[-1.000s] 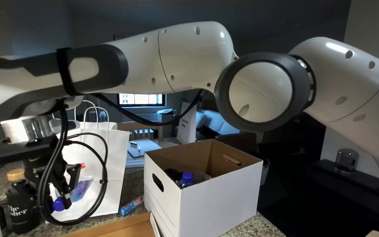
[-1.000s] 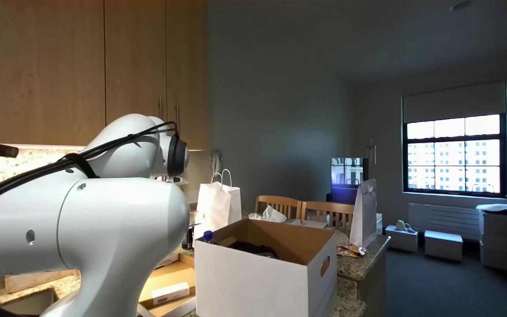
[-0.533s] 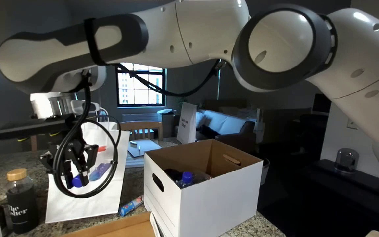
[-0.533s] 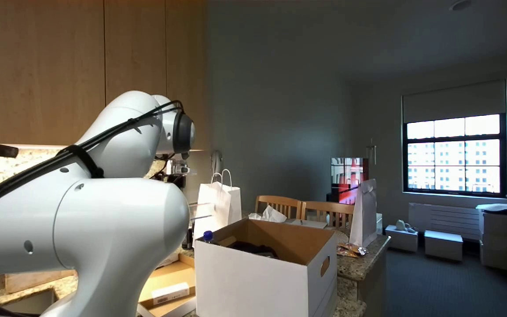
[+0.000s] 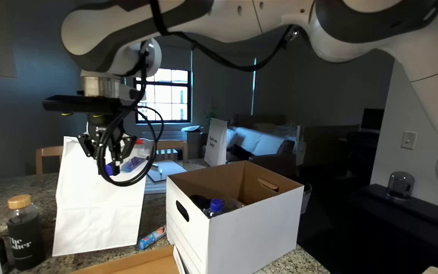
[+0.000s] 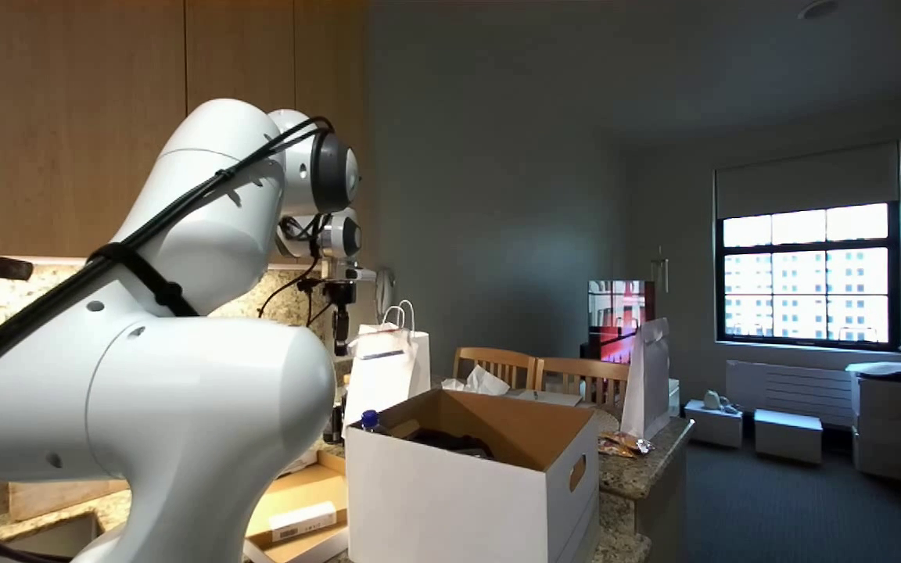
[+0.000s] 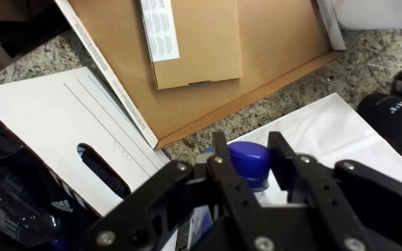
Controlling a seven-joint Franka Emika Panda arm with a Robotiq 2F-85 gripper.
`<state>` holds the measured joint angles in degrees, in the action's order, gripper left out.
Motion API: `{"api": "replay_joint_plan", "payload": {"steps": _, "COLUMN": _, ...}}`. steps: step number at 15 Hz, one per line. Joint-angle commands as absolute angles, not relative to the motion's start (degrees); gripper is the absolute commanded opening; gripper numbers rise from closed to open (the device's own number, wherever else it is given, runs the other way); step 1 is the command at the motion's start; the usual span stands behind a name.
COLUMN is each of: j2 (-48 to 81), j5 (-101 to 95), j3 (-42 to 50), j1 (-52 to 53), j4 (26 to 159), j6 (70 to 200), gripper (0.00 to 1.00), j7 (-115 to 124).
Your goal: Put three bottles of water in the box
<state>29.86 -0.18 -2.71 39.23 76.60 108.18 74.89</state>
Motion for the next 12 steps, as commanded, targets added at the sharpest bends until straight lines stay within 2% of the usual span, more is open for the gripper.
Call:
{"api": "replay_joint_plan", "payload": {"steps": 1, "j2": 19.8, "j5": 7.2, "j3": -3.3, "j1": 35.2, "j4": 90.4, "j6": 119.3, "gripper": 0.13, "j7": 74.3}}
{"api": "replay_joint_plan", "payload": {"steps": 4, "j2": 14.0, "j5": 11.0, "j3": -2.0, "j1": 33.3, "j4": 98.3, "j6": 128.5, "gripper": 0.13, "j7": 75.9}}
{"api": "replay_joint_plan", "payload": {"steps": 5, "j2": 12.3, "j5": 10.4, "j3": -5.0, "j1": 29.8, "j4": 100.6, "j6": 131.4, "gripper": 0.13, "j7": 77.2}}
{"api": "replay_joint_plan", "payload": {"steps": 12, "j2": -1.5, "j5": 16.9, "j3": -7.7, "j1": 19.7, "j4": 120.1, "j6": 148.0, "gripper": 0.13, "j7": 81.0}}
